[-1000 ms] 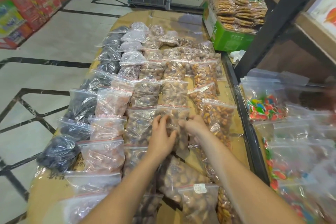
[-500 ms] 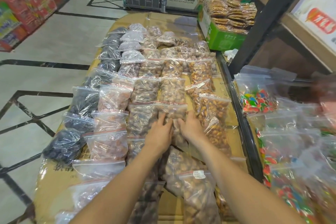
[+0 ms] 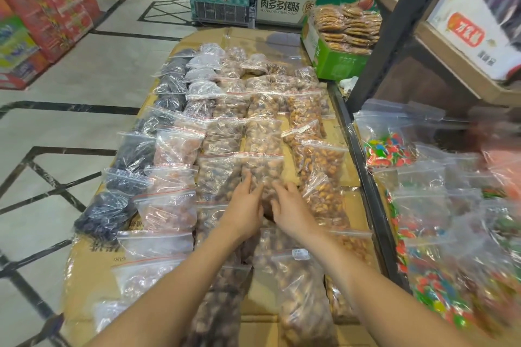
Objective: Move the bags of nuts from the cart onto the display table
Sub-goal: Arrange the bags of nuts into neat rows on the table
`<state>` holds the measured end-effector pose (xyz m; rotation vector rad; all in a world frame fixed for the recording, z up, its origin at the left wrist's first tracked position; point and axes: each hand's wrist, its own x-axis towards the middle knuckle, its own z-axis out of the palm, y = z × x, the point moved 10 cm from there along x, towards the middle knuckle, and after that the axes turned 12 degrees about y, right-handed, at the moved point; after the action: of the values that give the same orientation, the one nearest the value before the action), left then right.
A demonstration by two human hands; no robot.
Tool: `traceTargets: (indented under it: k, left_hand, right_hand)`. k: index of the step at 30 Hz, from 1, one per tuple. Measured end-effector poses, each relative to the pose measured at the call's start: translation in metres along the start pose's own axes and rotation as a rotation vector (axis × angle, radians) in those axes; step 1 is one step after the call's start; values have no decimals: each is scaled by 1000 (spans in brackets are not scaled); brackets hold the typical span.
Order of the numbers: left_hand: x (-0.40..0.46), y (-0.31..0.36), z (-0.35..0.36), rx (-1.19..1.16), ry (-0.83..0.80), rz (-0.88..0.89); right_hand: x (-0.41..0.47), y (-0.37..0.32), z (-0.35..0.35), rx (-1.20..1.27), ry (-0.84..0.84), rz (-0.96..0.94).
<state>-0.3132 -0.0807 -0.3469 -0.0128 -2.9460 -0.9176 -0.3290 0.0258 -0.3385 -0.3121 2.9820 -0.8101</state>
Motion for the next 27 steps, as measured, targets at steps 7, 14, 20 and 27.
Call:
traceTargets:
  k: [7,14,20,27]
  left_hand:
    - [-98,5,20,-207,-9,-177]
    - [-110,1,11,-216,46,-318]
    - [-109,0,10,-340,117,-363]
    - [-104,6,19,-83,-51,-167]
  right_hand:
    - [-53,13,35,-193,-285,76]
    - [-73,40,-3,316,29,409]
    - [-93,44,19,699,87,633]
    - [-89,52,28,493,-71,548]
